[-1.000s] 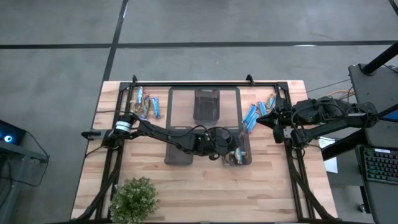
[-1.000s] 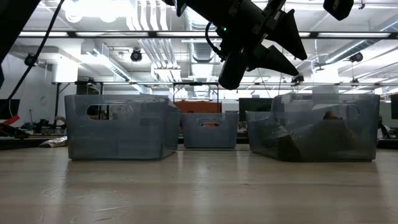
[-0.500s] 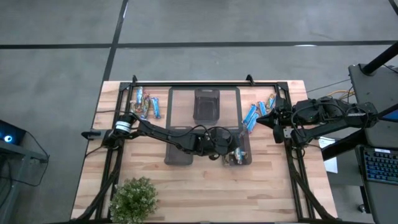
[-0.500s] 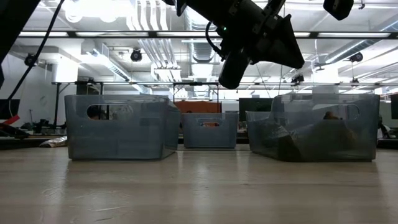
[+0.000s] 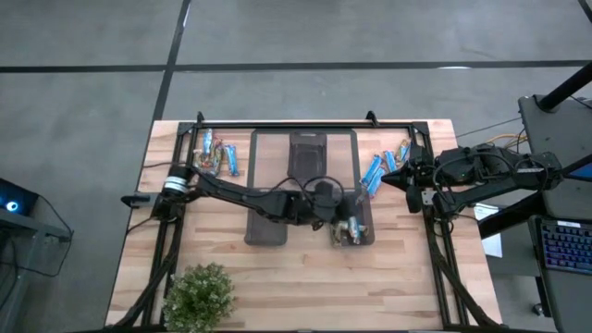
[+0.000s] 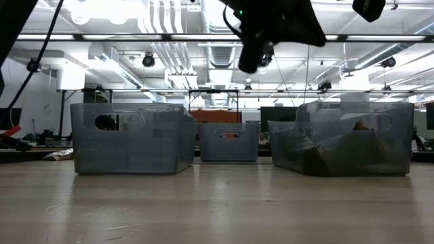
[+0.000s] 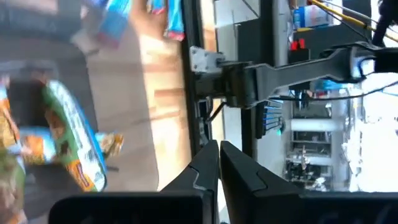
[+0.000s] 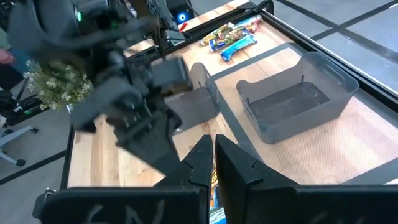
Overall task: Pick and place Granola Bars by type
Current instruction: Put the red granola bar into the bottom left black bin
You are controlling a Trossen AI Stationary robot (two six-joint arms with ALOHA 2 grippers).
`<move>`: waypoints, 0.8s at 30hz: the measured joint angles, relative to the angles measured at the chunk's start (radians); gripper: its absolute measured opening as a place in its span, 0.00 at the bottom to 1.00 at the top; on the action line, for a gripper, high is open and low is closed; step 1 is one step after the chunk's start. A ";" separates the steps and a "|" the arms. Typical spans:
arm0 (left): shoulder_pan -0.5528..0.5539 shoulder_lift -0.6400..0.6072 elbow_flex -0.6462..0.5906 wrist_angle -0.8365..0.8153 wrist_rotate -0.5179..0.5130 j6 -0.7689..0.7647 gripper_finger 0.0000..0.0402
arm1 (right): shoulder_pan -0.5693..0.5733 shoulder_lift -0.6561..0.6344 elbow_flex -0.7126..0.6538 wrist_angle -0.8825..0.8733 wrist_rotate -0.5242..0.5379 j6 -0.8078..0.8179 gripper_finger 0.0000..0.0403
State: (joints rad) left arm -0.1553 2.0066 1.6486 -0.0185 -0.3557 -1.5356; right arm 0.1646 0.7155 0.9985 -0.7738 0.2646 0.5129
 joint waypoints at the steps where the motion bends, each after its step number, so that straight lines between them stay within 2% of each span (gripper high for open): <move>1: 0.005 -0.012 0.000 0.003 0.002 0.033 0.00 | 0.000 0.000 0.000 0.000 0.000 0.000 0.03; 6: 0.026 -0.084 0.000 -0.003 0.033 0.226 0.00 | 0.000 0.000 0.000 0.000 0.000 0.001 0.03; 10: 0.041 -0.140 0.000 -0.034 0.062 0.439 0.00 | 0.000 0.000 0.000 0.001 0.000 0.003 0.03; 17: 0.059 -0.248 -0.001 -0.196 0.061 0.721 0.00 | 0.001 0.001 0.000 0.001 -0.002 0.003 0.03; 24: 0.060 -0.366 -0.006 -0.338 0.037 0.939 0.00 | 0.001 0.000 0.000 0.001 -0.003 0.003 0.03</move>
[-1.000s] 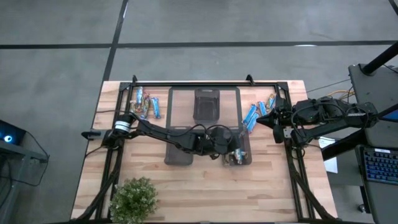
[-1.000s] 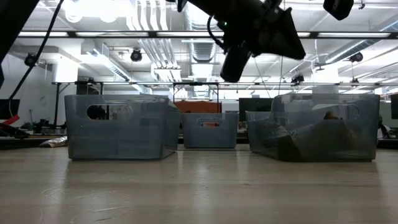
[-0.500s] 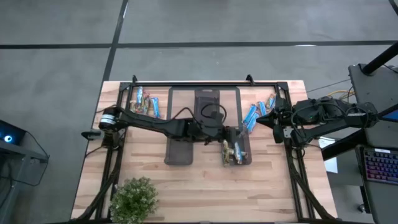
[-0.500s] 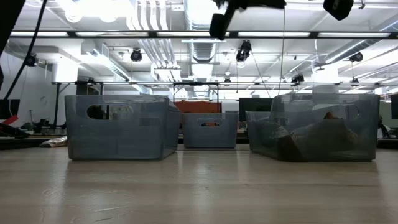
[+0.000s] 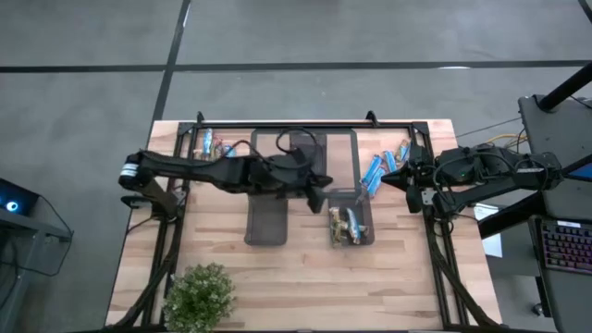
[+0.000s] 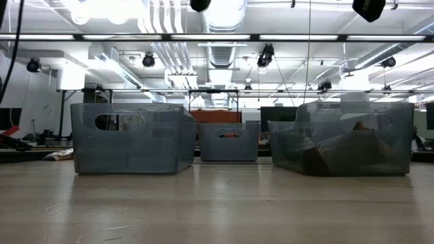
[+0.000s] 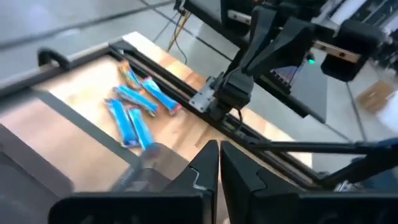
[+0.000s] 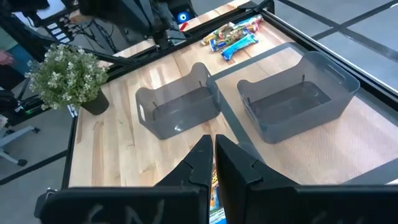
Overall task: Pick and place Granola Bars by type
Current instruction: Put the red granola bar into the bottom left black bin
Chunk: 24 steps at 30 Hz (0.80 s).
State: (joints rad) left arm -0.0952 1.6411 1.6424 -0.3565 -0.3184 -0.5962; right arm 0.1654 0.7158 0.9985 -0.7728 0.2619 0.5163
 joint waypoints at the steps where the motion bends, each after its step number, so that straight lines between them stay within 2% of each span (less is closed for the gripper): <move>1: 0.000 -0.018 -0.010 -0.001 -0.004 0.021 0.00 | 0.000 0.000 0.000 0.000 0.000 0.000 0.03; 7: 0.003 -0.124 -0.102 0.008 -0.032 0.110 0.00 | 0.000 0.000 0.000 0.001 0.000 0.000 0.03; 12: 0.005 -0.243 -0.231 0.110 -0.026 0.165 0.00 | 0.000 0.000 0.000 0.004 0.000 0.000 0.03; 16: 0.009 -0.352 -0.340 0.172 -0.002 0.213 0.00 | 0.000 0.000 0.000 0.021 0.000 0.000 0.03; 24: 0.046 -0.563 -0.460 0.140 0.078 0.286 0.00 | 0.000 0.000 0.009 0.085 0.003 -0.010 0.03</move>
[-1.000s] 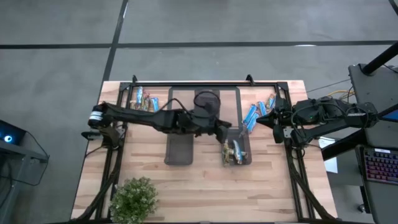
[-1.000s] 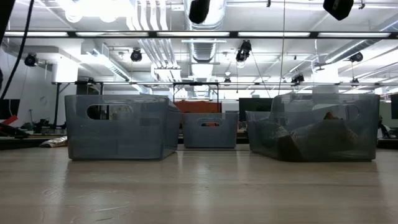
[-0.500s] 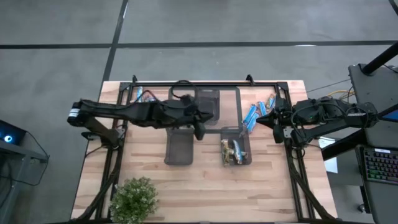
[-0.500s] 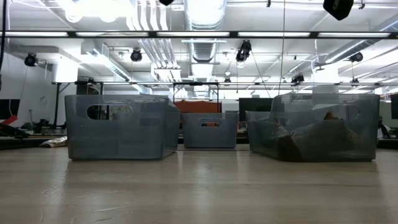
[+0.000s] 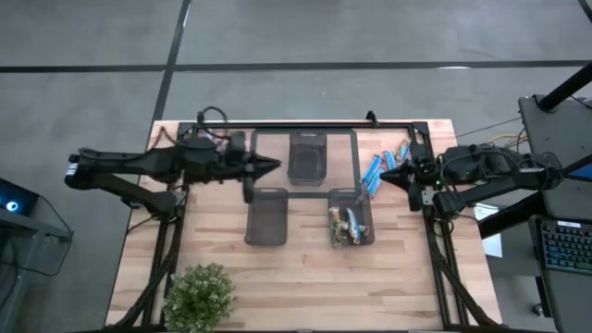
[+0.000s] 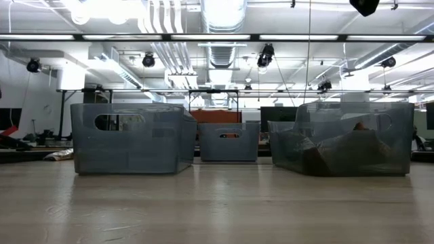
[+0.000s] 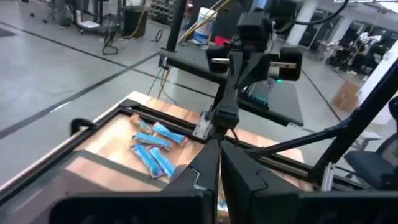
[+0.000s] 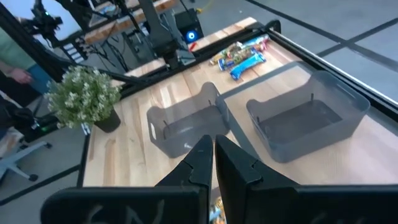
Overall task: Pick and place Granola Bars by type
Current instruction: Put the red granola bar into the bottom left black bin
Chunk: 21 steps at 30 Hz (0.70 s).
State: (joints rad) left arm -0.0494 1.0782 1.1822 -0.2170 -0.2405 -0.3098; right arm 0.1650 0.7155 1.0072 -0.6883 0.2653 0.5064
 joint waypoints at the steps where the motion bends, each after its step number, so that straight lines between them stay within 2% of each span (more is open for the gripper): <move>1: 0.009 -0.021 -0.005 -0.018 0.011 0.003 0.00 | 0.000 0.000 0.001 0.005 0.000 0.000 0.03; 10: 0.092 -0.166 -0.003 -0.196 0.068 0.046 0.00 | -0.002 -0.001 0.001 0.025 0.092 0.003 0.03; 16: 0.107 -0.227 -0.005 -0.293 0.079 0.067 0.00 | -0.003 -0.001 0.001 0.027 0.113 0.016 0.03; 21: 0.107 -0.261 -0.006 -0.310 0.079 0.073 0.00 | -0.002 -0.001 0.001 0.047 0.137 0.031 0.03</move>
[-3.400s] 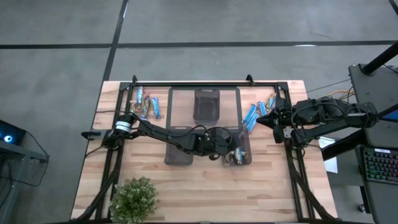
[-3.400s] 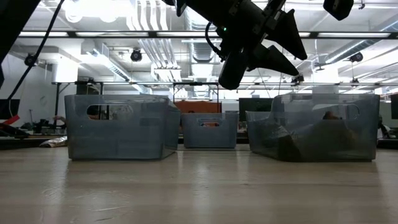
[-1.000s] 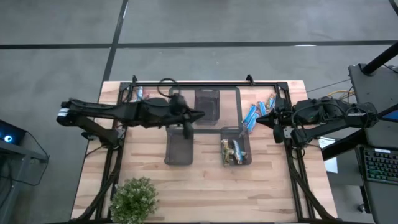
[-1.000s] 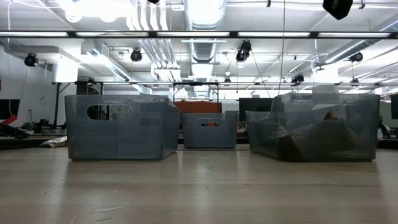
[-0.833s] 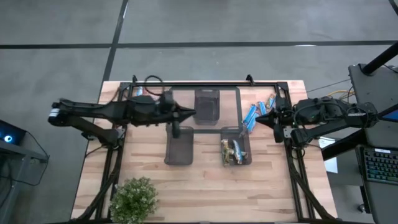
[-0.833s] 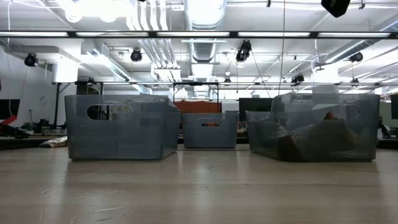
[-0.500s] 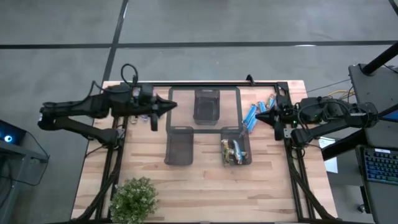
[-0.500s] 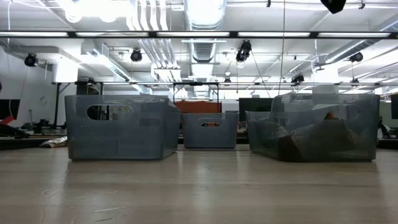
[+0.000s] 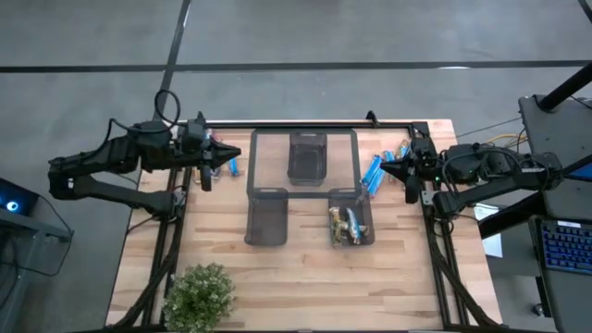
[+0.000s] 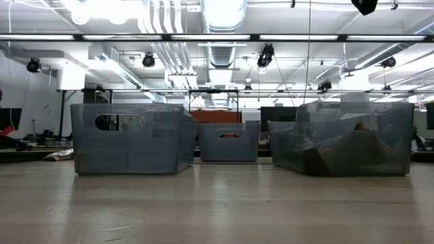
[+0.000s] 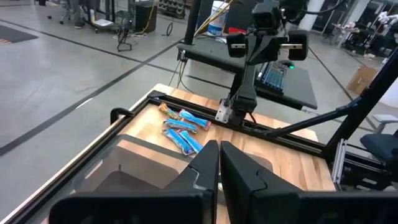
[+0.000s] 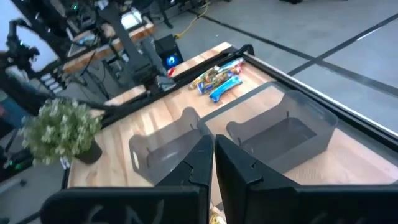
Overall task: Pick and place Granola Bars by type
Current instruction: Put the red granola bar into the bottom left black bin
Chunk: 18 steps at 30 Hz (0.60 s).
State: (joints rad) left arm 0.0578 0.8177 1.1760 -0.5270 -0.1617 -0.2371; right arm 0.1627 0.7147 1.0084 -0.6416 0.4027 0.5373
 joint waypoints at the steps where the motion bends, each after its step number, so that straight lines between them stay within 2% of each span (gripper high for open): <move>1: 0.000 -0.004 0.000 -0.003 0.000 0.000 0.00 | 0.000 0.000 0.000 0.004 0.011 0.009 0.03; 10: 0.000 -0.012 0.000 -0.015 0.000 0.021 0.00 | -0.004 0.018 0.059 0.003 0.028 0.029 0.03; 18: 0.000 -0.010 -0.002 -0.023 0.000 0.027 0.00 | -0.009 0.069 0.164 -0.004 0.039 -0.046 0.03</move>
State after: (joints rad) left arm 0.0578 0.8078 1.1736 -0.5502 -0.1617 -0.2096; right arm 0.1540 0.7836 1.1727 -0.6451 0.4417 0.4917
